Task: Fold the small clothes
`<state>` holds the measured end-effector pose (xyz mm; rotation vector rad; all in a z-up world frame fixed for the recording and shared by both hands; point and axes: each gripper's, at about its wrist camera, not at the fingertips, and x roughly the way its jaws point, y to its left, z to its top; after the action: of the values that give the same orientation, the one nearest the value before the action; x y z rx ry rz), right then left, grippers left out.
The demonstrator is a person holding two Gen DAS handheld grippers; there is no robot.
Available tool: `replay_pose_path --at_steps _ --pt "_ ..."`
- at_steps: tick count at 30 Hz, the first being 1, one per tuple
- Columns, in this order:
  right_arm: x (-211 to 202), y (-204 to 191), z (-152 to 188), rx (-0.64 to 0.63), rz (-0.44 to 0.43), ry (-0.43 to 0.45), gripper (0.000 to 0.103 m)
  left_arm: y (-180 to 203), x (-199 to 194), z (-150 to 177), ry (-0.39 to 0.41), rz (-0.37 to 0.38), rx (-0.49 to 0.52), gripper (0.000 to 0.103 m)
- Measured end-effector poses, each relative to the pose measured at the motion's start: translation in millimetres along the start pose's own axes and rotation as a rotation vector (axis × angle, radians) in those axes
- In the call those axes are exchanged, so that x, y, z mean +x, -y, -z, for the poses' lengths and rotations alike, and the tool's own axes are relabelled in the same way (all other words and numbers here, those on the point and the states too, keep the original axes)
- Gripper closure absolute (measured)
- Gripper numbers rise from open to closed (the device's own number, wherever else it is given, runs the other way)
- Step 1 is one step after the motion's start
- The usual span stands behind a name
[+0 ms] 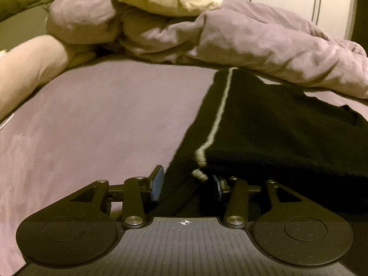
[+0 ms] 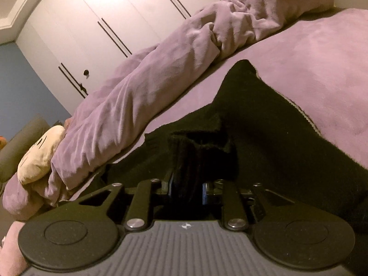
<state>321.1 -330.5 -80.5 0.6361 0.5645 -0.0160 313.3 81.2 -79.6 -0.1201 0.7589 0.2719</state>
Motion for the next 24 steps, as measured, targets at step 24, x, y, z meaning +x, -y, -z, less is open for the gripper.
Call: replay_pose_path --at_steps 24 --pt "11 -70 28 -0.467 0.154 -0.037 0.081 37 11 -27 -0.016 0.079 0.155 0.037"
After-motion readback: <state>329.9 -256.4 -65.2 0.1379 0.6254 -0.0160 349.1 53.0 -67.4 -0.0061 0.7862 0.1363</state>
